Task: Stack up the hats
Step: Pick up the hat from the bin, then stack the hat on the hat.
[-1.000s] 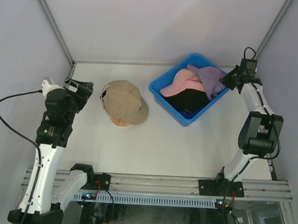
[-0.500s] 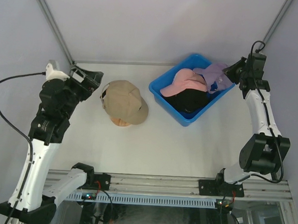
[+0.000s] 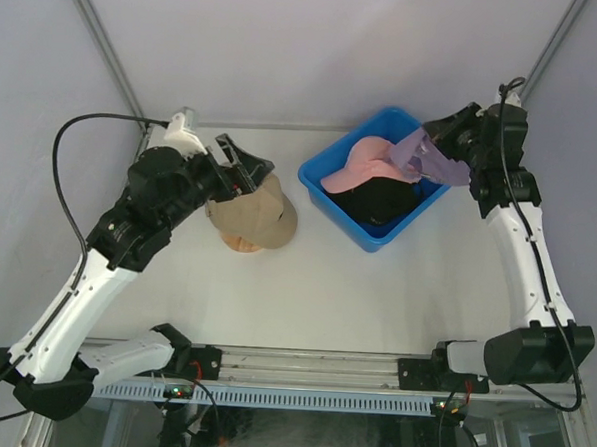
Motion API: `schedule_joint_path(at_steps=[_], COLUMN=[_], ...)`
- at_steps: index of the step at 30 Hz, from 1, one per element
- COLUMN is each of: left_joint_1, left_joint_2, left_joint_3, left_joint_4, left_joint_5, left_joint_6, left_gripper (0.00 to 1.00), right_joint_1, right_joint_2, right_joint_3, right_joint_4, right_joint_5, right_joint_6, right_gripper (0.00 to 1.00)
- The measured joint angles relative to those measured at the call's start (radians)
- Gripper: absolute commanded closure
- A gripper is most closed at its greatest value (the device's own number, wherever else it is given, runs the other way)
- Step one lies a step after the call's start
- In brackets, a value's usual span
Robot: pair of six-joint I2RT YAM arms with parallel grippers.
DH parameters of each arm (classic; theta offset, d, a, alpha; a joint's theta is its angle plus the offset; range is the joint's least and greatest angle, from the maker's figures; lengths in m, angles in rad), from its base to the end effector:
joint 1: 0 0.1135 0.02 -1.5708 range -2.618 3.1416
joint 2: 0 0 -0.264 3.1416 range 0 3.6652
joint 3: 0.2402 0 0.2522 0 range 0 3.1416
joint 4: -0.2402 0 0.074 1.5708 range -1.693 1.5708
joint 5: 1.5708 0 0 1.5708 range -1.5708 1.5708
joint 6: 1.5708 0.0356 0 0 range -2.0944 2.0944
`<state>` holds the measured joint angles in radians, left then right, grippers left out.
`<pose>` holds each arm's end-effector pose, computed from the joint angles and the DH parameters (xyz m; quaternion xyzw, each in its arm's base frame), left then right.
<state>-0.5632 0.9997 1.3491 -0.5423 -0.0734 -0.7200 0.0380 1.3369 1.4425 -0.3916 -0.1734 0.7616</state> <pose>0.1658 -0.1016 0.4548 -0.0837 0.7672 -0.3575 0.5259 0.3003 0.0176 0.4250 0.2338 0.7644 0.2962 0.5228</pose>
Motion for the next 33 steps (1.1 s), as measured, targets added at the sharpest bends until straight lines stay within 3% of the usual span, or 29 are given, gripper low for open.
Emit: schedule_joint_path(at_steps=[15,33], left_joint_1=[-0.228,-0.270], left_joint_2=[0.077,0.084], left_joint_3=[0.000,-0.001], left_joint_4=[0.100,0.157], left_joint_5=[0.005,-0.040], left_joint_6=[0.059,0.056], left_gripper=[0.02,0.01], right_joint_1=[0.405,0.548], right_joint_2=[-0.038,0.002], right_joint_3=[0.011,0.111], right_joint_4=[0.039,0.050], right_joint_5=[0.171,0.258], right_joint_6=[0.095,0.151], right_gripper=[1.00,1.00])
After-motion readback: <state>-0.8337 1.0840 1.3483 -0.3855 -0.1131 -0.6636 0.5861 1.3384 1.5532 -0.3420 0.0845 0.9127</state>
